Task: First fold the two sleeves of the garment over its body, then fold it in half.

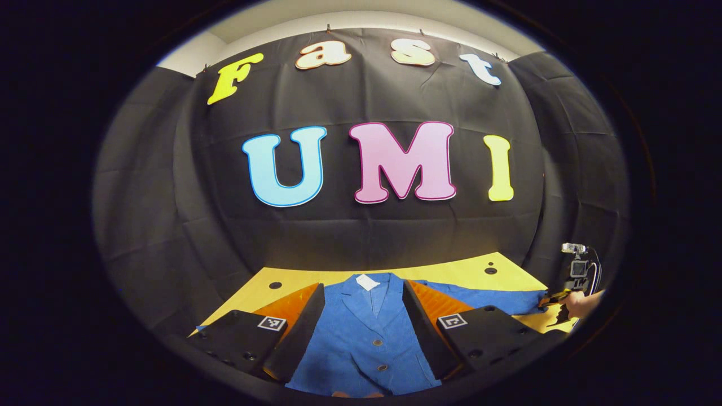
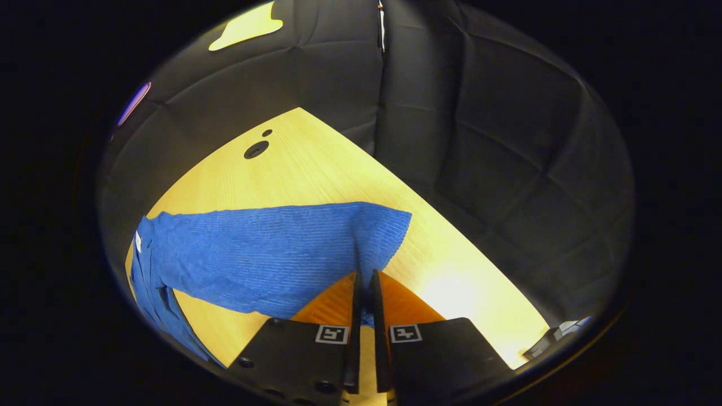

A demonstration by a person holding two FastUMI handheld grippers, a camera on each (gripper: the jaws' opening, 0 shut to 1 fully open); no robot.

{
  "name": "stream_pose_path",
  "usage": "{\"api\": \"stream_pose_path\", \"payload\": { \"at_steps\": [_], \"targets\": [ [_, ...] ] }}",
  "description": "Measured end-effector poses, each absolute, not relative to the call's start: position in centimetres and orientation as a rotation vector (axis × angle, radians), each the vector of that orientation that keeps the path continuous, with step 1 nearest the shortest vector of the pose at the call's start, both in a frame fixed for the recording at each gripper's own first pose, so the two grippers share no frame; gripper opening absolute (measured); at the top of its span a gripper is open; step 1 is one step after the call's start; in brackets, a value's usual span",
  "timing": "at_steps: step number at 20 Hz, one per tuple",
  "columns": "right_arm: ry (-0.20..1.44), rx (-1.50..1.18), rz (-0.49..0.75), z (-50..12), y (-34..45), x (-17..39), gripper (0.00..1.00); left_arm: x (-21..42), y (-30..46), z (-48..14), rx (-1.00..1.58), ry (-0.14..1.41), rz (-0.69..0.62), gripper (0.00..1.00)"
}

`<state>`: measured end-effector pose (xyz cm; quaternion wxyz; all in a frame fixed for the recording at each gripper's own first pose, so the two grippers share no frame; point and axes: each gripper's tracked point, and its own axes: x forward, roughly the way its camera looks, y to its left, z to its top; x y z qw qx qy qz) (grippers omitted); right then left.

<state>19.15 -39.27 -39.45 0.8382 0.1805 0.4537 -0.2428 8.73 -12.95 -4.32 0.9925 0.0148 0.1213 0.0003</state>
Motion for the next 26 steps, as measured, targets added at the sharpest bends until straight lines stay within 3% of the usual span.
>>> {"api": "stream_pose_path", "payload": {
  "at_steps": [1,4,9,16,22,26],
  "targets": [
    [0.948,0.408,-0.481,-39.2,-38.8,19.4,0.03,8.4,-12.7,-4.6,0.026,0.256,0.003,0.80],
    [0.906,0.476,-0.458,-38.3,-38.0,19.6,0.01,7.7,-11.9,-4.7,0.022,0.270,0.006,0.80],
    [0.661,0.407,-0.468,-29.2,-35.4,20.2,0.01,7.4,-10.6,-4.4,0.015,0.264,0.005,0.80],
    [0.498,0.374,-0.313,-19.3,-25.0,20.3,0.01,6.0,-8.5,-3.7,0.009,0.229,-0.046,0.80],
    [0.470,0.384,-0.095,-14.9,-10.5,26.2,0.01,3.6,-1.6,-5.6,-0.079,0.242,0.030,0.80],
    [0.512,0.398,0.056,-15.1,2.9,29.6,0.00,1.6,4.5,-7.7,-0.136,0.266,0.125,0.80]
  ]
}}
